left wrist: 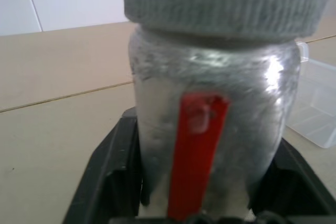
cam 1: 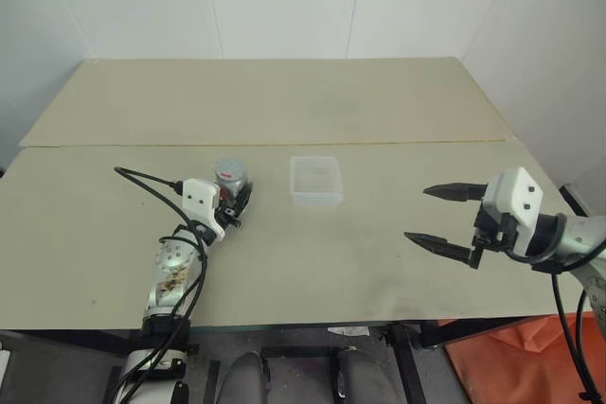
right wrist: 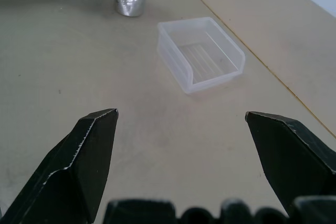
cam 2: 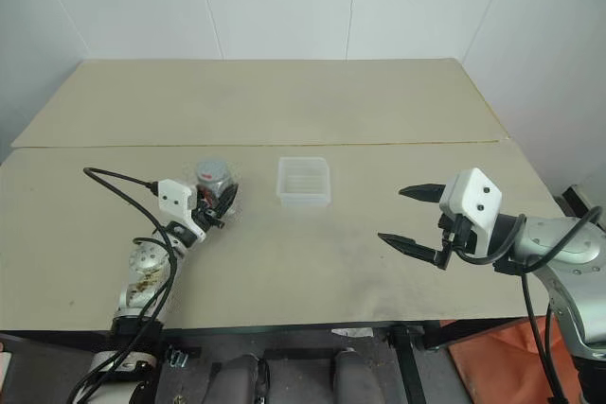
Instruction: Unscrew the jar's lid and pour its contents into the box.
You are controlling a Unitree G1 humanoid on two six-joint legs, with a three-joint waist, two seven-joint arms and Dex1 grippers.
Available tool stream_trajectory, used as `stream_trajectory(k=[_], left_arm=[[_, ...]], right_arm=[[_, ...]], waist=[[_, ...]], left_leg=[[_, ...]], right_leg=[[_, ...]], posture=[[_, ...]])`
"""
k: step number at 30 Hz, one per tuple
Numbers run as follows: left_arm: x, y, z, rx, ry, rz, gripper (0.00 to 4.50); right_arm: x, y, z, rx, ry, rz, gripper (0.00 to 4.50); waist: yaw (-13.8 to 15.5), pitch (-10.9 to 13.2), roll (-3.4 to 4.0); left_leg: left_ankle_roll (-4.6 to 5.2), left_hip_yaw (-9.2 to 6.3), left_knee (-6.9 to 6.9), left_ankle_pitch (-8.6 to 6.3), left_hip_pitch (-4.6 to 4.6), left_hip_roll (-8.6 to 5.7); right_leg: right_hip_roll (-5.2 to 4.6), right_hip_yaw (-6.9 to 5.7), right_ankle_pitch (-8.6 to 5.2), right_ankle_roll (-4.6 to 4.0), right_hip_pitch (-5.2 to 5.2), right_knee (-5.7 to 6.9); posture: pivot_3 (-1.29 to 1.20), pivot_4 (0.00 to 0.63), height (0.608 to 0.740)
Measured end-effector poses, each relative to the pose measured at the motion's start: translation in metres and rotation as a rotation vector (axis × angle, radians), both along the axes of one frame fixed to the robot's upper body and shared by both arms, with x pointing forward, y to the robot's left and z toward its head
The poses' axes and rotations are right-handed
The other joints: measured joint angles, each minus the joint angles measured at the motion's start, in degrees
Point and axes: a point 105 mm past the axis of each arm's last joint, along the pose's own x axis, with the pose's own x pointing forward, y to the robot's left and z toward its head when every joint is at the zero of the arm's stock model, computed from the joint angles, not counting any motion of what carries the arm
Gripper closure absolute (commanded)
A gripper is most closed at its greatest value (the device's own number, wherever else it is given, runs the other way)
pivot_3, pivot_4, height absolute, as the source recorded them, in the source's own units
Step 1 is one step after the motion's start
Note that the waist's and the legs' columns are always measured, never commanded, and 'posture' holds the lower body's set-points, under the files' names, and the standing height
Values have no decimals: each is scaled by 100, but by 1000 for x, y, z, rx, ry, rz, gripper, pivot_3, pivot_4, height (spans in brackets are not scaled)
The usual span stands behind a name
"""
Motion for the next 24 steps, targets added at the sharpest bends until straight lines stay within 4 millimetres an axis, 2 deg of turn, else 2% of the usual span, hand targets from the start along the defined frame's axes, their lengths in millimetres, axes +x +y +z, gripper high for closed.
stream_trajectory(k=[4, 6, 11, 13, 19, 24], left_arm=[[1, 0, 0, -8, 9, 2, 2521], [0, -2, 3, -11, 5, -6, 2521], [-12, -27, 30, -8, -53, -151, 2521], [-20, -34, 34, -2, -54, -215, 2521], [-29, -55, 39, 29, -49, -310, 2521], [-34, -68, 34, 73, -31, -368, 2521]], right_arm=[[4, 4, 3, 39, -25, -16, 0], [9, 13, 8, 89, -40, -22, 0], [16, 74, 31, 350, -59, 39, 0], [22, 93, 35, 431, -51, 22, 0], [26, 146, 30, 464, -41, 30, 0], [25, 161, 24, 432, -47, 43, 0]], waist=[[0, 0, 0], [-23, 0, -1], [-41, 0, 0], [-34, 0, 0], [-1, 0, 1], [-4, 0, 1]], left_leg=[[0, 0, 0, 0, 0, 0], [0, -1, 0, 0, 0, 2], [0, -13, -4, 0, 0, 8], [0, -13, -5, 0, -3, 10], [0, -12, -1, 1, -28, 5], [0, -12, -2, 0, -31, 4]], right_leg=[[0, 0, 0, 1, 0, 0], [3, 0, 1, 0, -2, 1], [15, 1, 3, -7, -6, 7], [15, 0, 19, -36, -9, 6], [9, -6, 25, -43, -22, -2], [7, -9, 24, -43, -21, -8]], posture=[[0, 150, 740], [0, 150, 740], [0, 150, 740], [0, 150, 740], [0, 150, 740], [0, 150, 740]])
